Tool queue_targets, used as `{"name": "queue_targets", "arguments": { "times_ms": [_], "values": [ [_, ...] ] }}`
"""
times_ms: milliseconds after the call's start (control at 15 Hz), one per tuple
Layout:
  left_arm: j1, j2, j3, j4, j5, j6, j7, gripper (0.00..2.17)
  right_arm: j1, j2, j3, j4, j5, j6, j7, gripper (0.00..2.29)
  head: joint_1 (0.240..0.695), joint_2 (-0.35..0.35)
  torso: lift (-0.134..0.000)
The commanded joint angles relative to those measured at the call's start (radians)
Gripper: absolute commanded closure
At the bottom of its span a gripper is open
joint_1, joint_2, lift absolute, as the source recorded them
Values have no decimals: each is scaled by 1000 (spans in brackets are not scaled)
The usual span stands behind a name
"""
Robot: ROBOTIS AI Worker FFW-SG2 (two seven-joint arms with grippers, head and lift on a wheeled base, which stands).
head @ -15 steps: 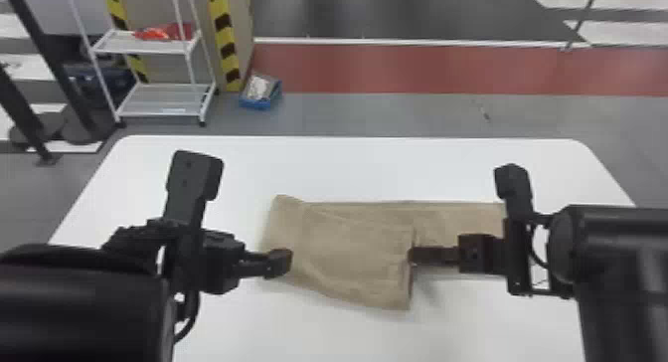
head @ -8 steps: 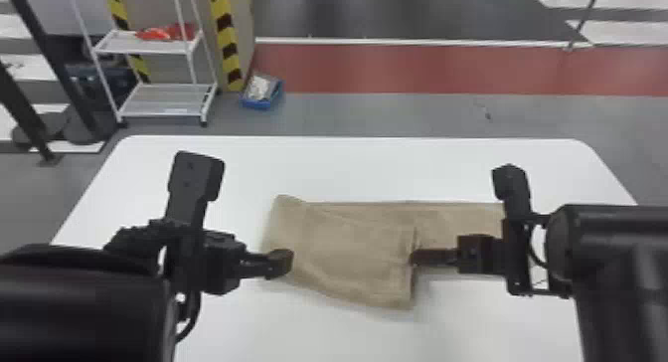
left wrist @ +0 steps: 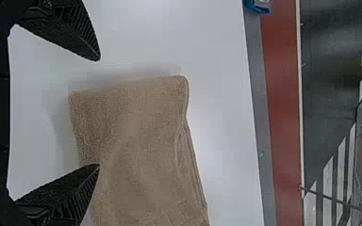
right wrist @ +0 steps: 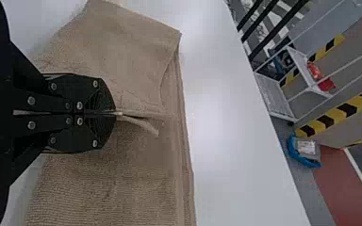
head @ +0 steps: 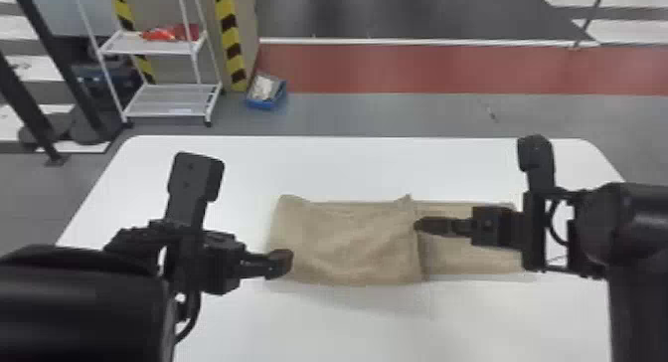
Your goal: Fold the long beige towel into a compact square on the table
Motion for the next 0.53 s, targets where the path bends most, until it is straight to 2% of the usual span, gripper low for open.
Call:
{"name": "queue_targets", "arguments": {
  "times_ms": [0, 133, 333, 467],
  "values": [
    [4, 1, 2, -4, 0, 1, -1, 76, -30, 1, -57, -26, -24, 11, 5, 1180, 695, 3, -124],
    [8, 4, 17, -2, 14, -2, -2, 76, -40, 1, -111, 11, -6, 11, 3, 1180, 695, -13, -124],
    [7, 4, 16, 4, 15, -2, -2, 76, -67, 1, -114, 141, 5, 11, 3, 1180, 695, -38, -124],
    [11, 4, 16, 3, 11, 1, -2, 76, -63, 1, -129, 138, -3, 11, 13, 1180, 695, -41, -124]
  ]
}}
